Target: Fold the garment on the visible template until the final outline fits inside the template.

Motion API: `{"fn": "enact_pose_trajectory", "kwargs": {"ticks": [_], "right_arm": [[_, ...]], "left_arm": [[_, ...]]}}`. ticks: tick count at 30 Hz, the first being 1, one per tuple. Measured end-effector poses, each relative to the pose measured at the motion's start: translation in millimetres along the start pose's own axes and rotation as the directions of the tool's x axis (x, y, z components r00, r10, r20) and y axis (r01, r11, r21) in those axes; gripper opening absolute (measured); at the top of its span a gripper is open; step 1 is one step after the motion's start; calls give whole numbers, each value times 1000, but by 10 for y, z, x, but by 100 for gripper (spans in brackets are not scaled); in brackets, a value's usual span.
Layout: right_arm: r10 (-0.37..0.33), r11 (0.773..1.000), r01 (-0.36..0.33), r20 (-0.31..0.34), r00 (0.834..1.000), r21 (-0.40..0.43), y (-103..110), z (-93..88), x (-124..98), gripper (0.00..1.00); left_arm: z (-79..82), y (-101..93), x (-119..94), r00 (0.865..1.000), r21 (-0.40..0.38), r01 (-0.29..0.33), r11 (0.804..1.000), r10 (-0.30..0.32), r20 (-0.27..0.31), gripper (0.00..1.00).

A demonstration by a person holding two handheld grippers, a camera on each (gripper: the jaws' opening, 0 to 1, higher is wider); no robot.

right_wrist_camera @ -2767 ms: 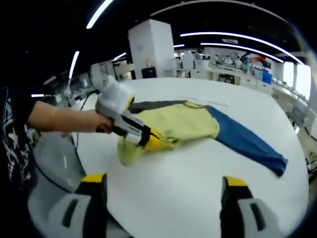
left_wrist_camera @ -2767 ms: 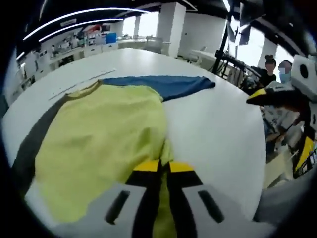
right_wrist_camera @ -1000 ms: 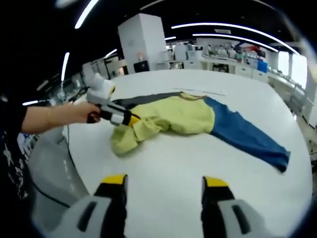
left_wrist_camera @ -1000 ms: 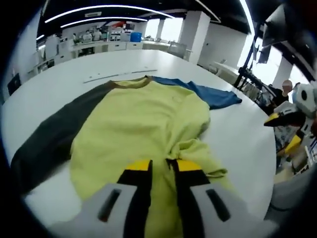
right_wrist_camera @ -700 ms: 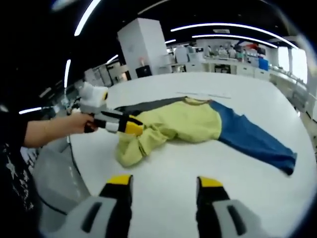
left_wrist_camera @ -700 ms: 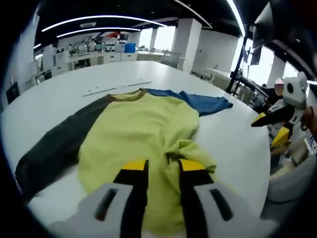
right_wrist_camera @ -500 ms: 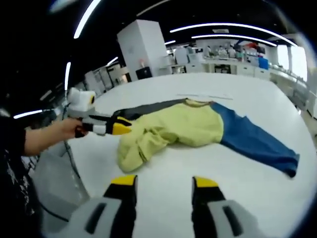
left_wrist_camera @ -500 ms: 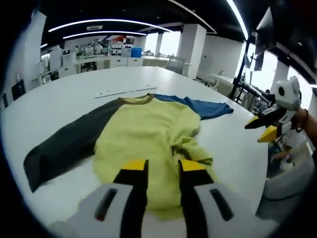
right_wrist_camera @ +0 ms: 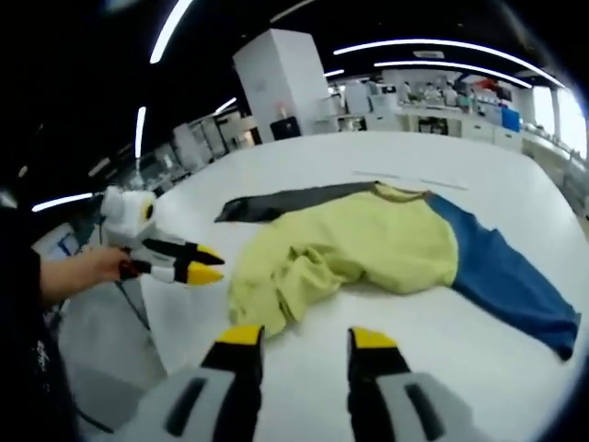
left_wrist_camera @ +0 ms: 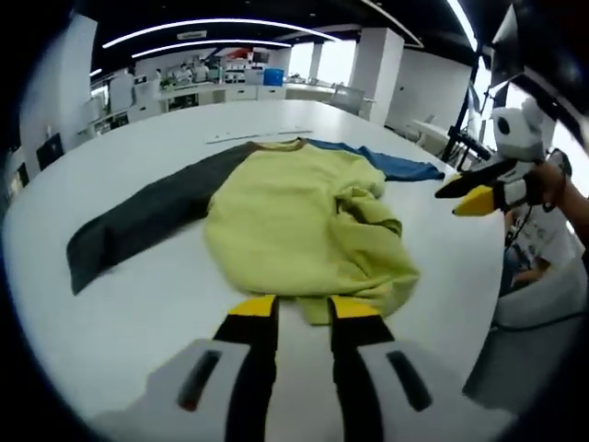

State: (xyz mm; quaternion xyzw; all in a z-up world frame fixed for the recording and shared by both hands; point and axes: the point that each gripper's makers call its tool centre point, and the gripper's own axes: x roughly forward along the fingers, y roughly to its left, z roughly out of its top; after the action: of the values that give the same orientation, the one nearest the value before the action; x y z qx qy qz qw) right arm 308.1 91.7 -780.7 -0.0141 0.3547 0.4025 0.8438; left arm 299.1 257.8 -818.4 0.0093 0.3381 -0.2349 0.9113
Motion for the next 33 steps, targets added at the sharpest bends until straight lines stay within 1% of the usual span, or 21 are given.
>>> {"fn": "enact_pose_trajectory", "kwargs": {"ticks": [3, 9, 14, 16, 17, 21, 23, 25, 26, 27, 28, 29, 31, 33], "right_arm": [[9, 1000, -10, -17, 1000, -15, 25, -19, 90, 29], [19, 999, -21, -36, 999, -37, 15, -38, 310, 26], [22, 998, -25, -52, 998, -53, -3, -59, 482, 21], [21, 998, -25, -60, 998, -65, 51, -80, 493, 20], [19, 997, -24, -64, 998, -70, 45, -90, 526, 19], [15, 996, -22, -74, 997, -89, 28, -103, 603, 15], [2, 995, -10, -72, 997, -103, 8, -102, 629, 10], [1, 994, -8, -74, 997, -107, 10, -115, 648, 8], [-2, 994, -7, -80, 997, -112, -1, -135, 666, 8], [-5, 994, -4, -79, 997, -113, -24, -141, 672, 5], [-5, 993, -4, -74, 997, -116, -35, -136, 671, 0], [-3, 993, -5, -72, 997, -122, -34, -129, 667, 0], [-19, 989, 8, -69, 997, -148, -64, -125, 642, 0], [-25, 989, 14, -68, 997, -150, -92, -123, 616, 0]], "left_arm": [[-30, -25, 8, 1000, -4, 5, 1000, -5, -15, 18], [-126, 2, 91, 1000, -17, 0, 1000, 0, -25, 17], [-145, -12, 151, 1000, -33, 0, 999, -1, -27, 16], [-151, 5, 194, 1000, -44, 3, 999, -4, -22, 15], [-136, 3, 201, 1000, -46, 6, 999, -6, -15, 15], [-109, -25, 199, 1000, -42, 3, 999, -4, -19, 12], [-101, -30, 206, 1000, -36, 4, 999, -5, -22, 9], [-104, -5, 221, 1000, -29, -2, 1000, 1, -27, 5], [-97, -26, 220, 1000, -28, 7, 1000, -8, -27, 3], [-87, -45, 215, 999, -33, 18, 999, -19, -28, 0], [-78, -44, 216, 1000, -35, 13, 999, -14, -26, 0], [-84, -38, 209, 999, -25, 6, 1000, -7, -35, 0], [-73, -27, 180, 999, -33, -7, 999, 6, -39, 0], [-56, -1, 129, 1000, -40, -16, 999, 15, -23, 0]]}}
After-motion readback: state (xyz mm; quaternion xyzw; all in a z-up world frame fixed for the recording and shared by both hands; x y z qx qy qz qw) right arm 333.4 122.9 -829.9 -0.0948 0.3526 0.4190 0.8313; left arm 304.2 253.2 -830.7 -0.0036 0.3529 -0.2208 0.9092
